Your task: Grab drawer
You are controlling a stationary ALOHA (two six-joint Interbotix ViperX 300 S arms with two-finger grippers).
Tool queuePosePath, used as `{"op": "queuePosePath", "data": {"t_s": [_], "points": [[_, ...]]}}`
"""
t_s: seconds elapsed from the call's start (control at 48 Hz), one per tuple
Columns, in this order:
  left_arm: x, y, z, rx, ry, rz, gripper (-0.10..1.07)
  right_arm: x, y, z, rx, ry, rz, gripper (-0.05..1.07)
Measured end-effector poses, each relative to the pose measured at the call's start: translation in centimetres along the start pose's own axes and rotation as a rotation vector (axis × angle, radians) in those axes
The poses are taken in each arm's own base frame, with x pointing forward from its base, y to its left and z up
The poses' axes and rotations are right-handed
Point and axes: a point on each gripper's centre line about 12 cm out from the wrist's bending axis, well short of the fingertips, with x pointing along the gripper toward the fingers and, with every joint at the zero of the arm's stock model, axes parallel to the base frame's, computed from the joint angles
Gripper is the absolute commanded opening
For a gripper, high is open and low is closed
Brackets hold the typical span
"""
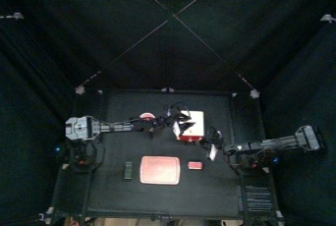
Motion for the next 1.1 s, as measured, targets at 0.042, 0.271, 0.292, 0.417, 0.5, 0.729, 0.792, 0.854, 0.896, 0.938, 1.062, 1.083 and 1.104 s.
{"op": "queuePosePath", "data": {"t_s": [0.042,0.271,0.292,0.417,0.5,0.729,0.792,0.854,0.896,0.938,1.062,1.083,1.104], "points": [[0.0,-0.3,-0.3,0.002,0.006,-0.005,0.79,0.0,0.0,-0.1,0.005,0.003,-0.001,0.29],[-1.1,-1.8,-2.0,0.015,0.044,-0.034,0.79,-0.1,-0.1,-0.4,0.034,0.015,0.000,0.29],[-1.3,-2.1,-2.1,0.015,0.047,-0.039,0.79,-0.1,-0.1,-0.4,0.036,0.015,-0.003,0.29],[-2.4,-3.6,-3.2,0.028,0.062,-0.069,0.79,-0.1,-0.1,-0.4,0.035,0.016,0.000,0.29],[-3.1,-4.5,-3.9,0.036,0.065,-0.089,0.79,-0.1,-0.1,-0.4,0.033,0.016,-0.002,0.29],[-5.1,-6.0,-5.0,0.061,0.035,-0.129,0.79,-0.1,-0.1,-0.4,0.033,0.018,-0.001,0.29],[-5.7,-6.3,-5.4,0.064,0.030,-0.136,0.79,-0.1,-0.2,-0.4,0.034,0.017,-0.004,0.29],[-6.3,-6.5,-5.9,0.069,0.024,-0.145,0.79,-0.1,-0.1,-0.4,0.034,0.018,-0.002,0.29],[-6.8,-6.7,-6.2,0.073,0.022,-0.151,0.79,-0.1,-0.1,-0.4,0.034,0.018,-0.002,0.29],[-7.2,-6.7,-6.5,0.079,0.023,-0.155,0.79,0.0,-0.2,-0.5,0.035,0.019,-0.003,0.29],[-8.6,-6.8,-7.6,0.100,0.027,-0.169,0.79,-0.1,-0.1,-0.4,0.033,0.018,-0.002,0.29],[-8.8,-6.8,-7.7,0.104,0.025,-0.172,0.79,-0.1,-0.1,-0.4,0.032,0.018,-0.002,0.29],[-9.1,-6.8,-7.9,0.111,0.024,-0.176,0.79,-0.1,-0.2,-0.4,0.034,0.018,-0.004,0.29]]}}
